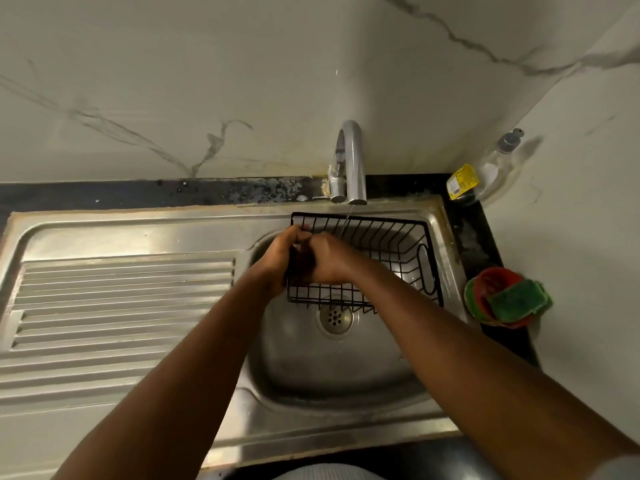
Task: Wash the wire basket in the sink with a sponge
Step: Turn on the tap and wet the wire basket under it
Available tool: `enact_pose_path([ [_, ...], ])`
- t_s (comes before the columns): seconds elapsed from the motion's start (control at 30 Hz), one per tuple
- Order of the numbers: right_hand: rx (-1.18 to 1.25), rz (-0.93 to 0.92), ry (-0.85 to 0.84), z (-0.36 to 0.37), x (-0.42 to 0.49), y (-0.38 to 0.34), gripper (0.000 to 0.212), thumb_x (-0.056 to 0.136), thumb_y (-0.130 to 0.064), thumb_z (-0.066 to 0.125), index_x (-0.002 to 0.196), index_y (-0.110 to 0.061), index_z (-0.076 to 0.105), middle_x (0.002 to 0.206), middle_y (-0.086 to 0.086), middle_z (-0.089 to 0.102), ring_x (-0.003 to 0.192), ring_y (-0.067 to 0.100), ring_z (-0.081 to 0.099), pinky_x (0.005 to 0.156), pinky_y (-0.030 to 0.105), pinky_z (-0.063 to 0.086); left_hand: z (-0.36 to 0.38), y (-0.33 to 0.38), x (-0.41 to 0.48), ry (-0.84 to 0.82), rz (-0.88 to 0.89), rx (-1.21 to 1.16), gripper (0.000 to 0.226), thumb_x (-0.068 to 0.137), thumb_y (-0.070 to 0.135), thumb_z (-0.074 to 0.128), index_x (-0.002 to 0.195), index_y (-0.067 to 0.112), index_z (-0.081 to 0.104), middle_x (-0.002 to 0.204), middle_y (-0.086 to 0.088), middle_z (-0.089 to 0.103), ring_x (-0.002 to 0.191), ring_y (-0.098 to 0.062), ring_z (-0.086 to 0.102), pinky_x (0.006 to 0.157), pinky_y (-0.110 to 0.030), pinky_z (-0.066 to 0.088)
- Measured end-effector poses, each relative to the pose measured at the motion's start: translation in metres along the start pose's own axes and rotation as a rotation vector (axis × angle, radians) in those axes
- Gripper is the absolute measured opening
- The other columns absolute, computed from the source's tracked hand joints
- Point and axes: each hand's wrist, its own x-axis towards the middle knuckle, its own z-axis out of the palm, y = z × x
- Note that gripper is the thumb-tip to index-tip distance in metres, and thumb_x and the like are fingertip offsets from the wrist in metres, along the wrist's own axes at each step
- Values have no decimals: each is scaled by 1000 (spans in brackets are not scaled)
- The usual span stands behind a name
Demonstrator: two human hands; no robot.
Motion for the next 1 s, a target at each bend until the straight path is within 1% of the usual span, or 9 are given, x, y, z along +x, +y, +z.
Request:
enact_pose_path([
  [0.07,238,39,51,-9,2,14,21,97,-25,70,118,-24,73,114,-3,73,99,7,68,88,31,55,-6,6,-1,-76,-13,109,41,105,49,47,120,18,70,109,-13,72,97,-29,67,74,-39,57],
  [0.13,390,108,17,-18,3,22,20,103,-28,59,117,-24,74,113,-3,75,102,10,69,94,35,53,-9,8,0,-126,-36,165,60,100,65,48,127,15,68,108,-12,72,96,-31,66,82,-43,54],
  [0.3,149,292,-242,-47,0,30,36,102,-52,53,129,-33,68,126,-7,67,115,16,63,105,40,46,-5,0,2,-136,-89,216,58,101,69,42,135,26,62,124,-19,66,109,-41,67,88,-51,55],
  [0.4,-68,319,-207,-53,-12,36,36,100,-52,56,126,-31,69,119,-7,67,105,13,61,91,35,48,-3,-1,1,-167,-138,195,57,100,70,44,128,25,65,126,-21,66,113,-44,66,90,-52,57],
  [0.53,-269,-10,285,-54,-38,38,9,93,-30,71,102,-29,69,93,-12,66,81,4,60,75,30,55,-14,10,4,-133,-141,150,65,94,74,50,131,23,66,128,-21,65,116,-42,66,80,-46,62],
  [0.6,-329,-144,556,-58,-42,46,22,87,-37,78,103,-25,68,92,-15,58,83,6,55,71,26,48,-24,14,5,-124,-188,127,69,93,76,50,132,22,66,130,-22,65,119,-42,64,86,-48,60],
  [0.73,-377,30,267,-54,-27,64,57,87,-63,69,132,-29,57,121,-3,65,111,19,61,90,38,51,-26,18,6,-156,-181,198,66,91,76,51,130,25,67,128,-20,66,116,-40,65,81,-45,57],
  [0.87,-318,54,223,-41,-26,72,35,103,-50,54,132,-31,58,99,-8,65,81,6,59,63,22,37,-27,18,2,-194,-112,245,67,89,78,53,131,28,67,133,-20,64,118,-41,63,82,-46,59],
  [1.0,210,131,225,-24,-29,80,27,103,-38,59,125,-23,61,97,-3,71,70,13,72,60,28,61,-49,6,-3,-273,-88,-89,89,82,89,47,142,26,63,144,-20,61,132,-39,55,105,-54,46],
])
